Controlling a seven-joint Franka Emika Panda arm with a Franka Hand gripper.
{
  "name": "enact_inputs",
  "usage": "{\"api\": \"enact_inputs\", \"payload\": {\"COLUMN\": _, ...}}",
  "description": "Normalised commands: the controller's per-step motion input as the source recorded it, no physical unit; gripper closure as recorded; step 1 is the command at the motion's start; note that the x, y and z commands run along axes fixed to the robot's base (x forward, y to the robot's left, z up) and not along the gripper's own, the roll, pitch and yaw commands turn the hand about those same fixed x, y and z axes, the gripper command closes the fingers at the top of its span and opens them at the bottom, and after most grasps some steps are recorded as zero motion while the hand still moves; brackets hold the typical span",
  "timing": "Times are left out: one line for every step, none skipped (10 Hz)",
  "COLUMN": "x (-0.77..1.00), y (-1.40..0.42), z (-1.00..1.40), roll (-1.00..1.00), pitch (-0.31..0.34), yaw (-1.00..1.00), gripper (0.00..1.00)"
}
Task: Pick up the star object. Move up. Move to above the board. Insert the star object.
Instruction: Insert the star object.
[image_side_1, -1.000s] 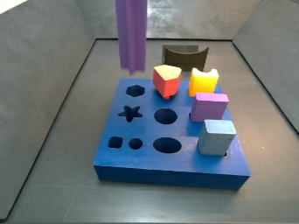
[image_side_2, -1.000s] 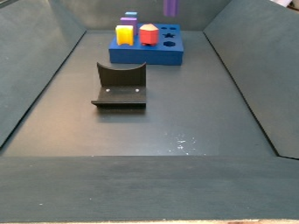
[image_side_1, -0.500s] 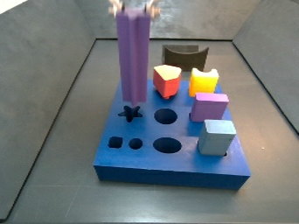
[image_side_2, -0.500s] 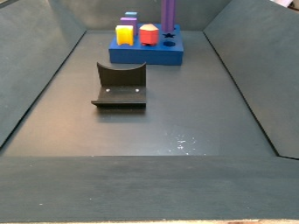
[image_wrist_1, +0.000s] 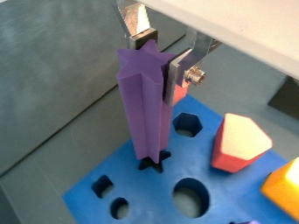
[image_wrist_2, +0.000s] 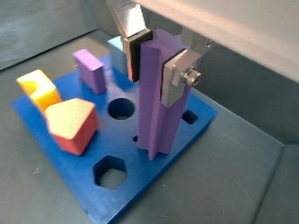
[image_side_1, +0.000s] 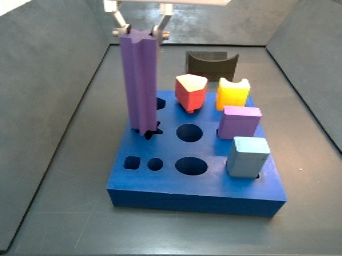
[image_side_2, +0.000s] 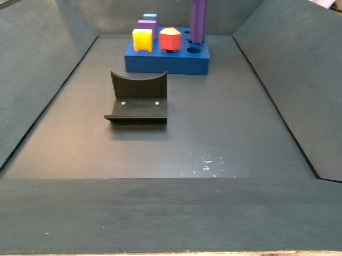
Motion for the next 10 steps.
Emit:
{"api": "enact_inputs", "payload": {"x": -0.04, "y": -0.06, "z": -0.11, "roll": -0.30, "pitch": -0.110, "yaw": -0.43, "gripper": 1.00}}
{"api": "enact_inputs", "payload": {"x": 0.02, "y": -0.02, "z": -0.15, "roll": -0.23, "pitch": -0.069, "yaw": -0.21, "gripper": 1.00}}
{"api": "enact_inputs", "payload": {"x": 0.09, "y": -0.01, "z": -0.23, "roll": -0.09, "pitch": -0.011, "yaw": 0.00, "gripper": 1.00}}
{"api": "enact_inputs", "payload": {"x": 0.15, "y": -0.05, "z": -0.20, "roll": -0.03, "pitch": 0.000, "yaw": 0.00, "gripper": 1.00}}
{"api": "enact_inputs", "payload": {"x": 0.18, "y": -0.08, "z": -0.18, "roll": -0.04, "pitch": 0.000, "yaw": 0.02, "gripper": 1.00}}
{"api": "enact_inputs", "payload": {"x": 0.21, "y": -0.03, "z": -0.19, "roll": 0.00, "pitch": 0.000, "yaw": 0.09, "gripper": 1.00}}
{"api": "enact_inputs", "payload": {"x": 0.24, "y": 0.00, "z": -0.20, "roll": 0.00, "pitch": 0.003, "yaw": 0.13, "gripper": 1.00}}
{"api": "enact_inputs", "payload": {"x": 0.26, "y": 0.00, "z": -0.20, "roll": -0.01, "pitch": 0.000, "yaw": 0.11, "gripper": 1.00}}
{"api": "enact_inputs", "payload": {"x": 0.25, "y": 0.00, "z": -0.24, "roll": 0.00, "pitch": 0.007, "yaw": 0.12, "gripper": 1.00}}
{"api": "enact_inputs", "payload": {"x": 0.19, "y": 0.00, "z": -0.29, "roll": 0.00, "pitch": 0.009, "yaw": 0.19, "gripper": 1.00}}
